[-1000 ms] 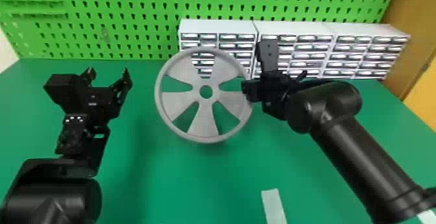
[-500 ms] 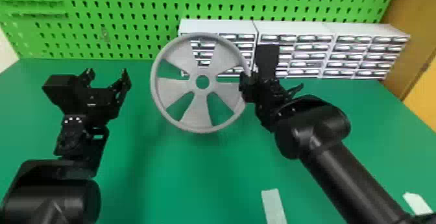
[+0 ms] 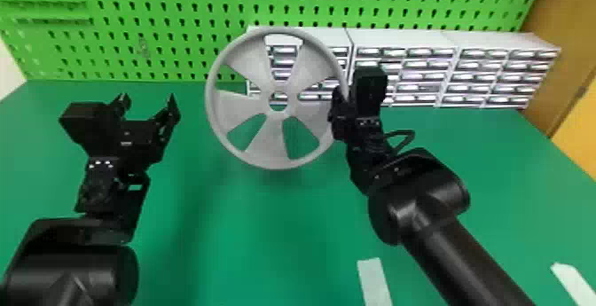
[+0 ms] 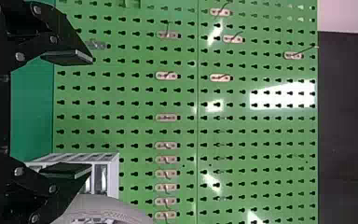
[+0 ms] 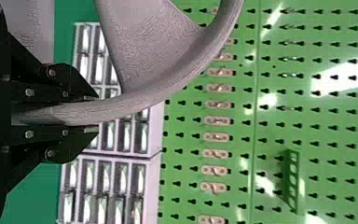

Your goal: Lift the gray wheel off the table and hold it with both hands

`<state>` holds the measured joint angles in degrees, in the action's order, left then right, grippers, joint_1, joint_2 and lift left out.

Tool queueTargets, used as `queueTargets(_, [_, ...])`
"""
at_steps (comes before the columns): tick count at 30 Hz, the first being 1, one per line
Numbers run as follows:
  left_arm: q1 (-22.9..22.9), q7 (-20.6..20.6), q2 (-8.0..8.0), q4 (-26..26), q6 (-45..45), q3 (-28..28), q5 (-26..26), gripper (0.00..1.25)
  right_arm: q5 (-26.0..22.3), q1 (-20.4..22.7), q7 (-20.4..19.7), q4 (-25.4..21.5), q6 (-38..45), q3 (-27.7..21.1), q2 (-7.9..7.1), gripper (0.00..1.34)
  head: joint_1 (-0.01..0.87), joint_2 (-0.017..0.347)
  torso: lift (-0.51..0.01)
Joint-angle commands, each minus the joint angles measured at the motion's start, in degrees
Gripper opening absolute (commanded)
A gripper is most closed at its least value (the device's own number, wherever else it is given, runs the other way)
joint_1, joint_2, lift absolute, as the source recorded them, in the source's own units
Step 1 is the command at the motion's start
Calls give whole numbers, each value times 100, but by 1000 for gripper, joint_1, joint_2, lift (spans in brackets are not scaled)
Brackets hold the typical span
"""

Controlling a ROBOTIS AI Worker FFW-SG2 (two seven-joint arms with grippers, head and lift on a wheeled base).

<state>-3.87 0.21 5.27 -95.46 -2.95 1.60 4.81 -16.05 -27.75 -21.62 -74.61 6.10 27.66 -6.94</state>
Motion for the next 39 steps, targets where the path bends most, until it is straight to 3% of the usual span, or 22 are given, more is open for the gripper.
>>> queueTargets(1, [0, 5, 0, 1, 22, -19, 2, 807, 278, 94, 0, 113, -522, -85, 88, 87, 711, 15, -98])
queueTargets(5, [-9, 14, 0, 1, 22, -37, 11, 807, 691, 182, 9, 113, -873, -173, 149, 87, 711, 15, -98])
queueTargets(11, [-18, 40, 0, 1, 31, -63, 20, 807, 867, 243, -9, 254, -1480, -199, 220, 87, 711, 15, -98])
queueTargets(19, [-35, 40, 0, 1, 40, -107, 37, 807, 1219, 331, -378, 377, -2060, -155, 272, 87, 711, 15, -98])
queueTargets(31, [-9, 58, 0, 1, 40, -204, 204, 802, 1263, 314, -501, 429, -2060, -147, 272, 87, 711, 15, -98])
queueTargets(39, [114, 260, 0, 1, -92, -362, 582, 793, 1289, 296, -527, 429, -2060, -199, 281, 87, 711, 15, -98])
